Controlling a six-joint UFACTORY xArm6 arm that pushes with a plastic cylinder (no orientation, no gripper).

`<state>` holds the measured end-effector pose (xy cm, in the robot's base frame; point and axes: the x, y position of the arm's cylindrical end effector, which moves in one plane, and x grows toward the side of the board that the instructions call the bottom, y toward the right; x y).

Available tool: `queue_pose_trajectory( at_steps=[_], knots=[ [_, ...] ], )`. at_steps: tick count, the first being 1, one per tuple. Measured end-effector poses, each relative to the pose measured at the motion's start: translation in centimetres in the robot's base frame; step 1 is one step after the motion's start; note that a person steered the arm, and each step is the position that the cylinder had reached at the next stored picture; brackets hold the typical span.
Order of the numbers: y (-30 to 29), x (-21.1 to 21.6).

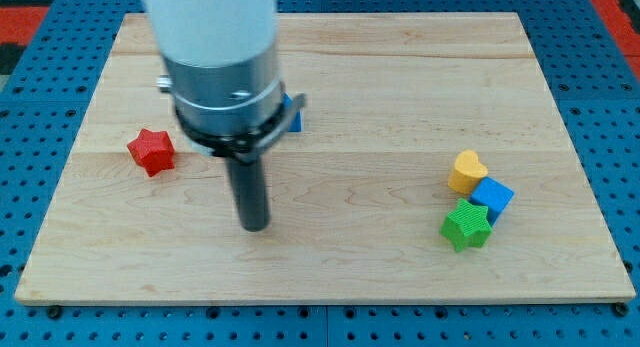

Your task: Place the red star below the green circle

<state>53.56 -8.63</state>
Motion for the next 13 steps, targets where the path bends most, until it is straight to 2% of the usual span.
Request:
queue_pose_trajectory(
  at_steps=[1,2,4,6,7,8,9,10,12,13],
  knots=[
    [-8.7,0.4],
    [-13.3,1.3],
    [-13.7,1.3],
    [-19.1,-2.6],
    [-16.0,-7.3],
    [-8.9,-8.9],
    [-4.9,-8.9],
    [-5.1,-8.0],
    [2.9,-9.9],
    [5.9,-7.9]
  ],
)
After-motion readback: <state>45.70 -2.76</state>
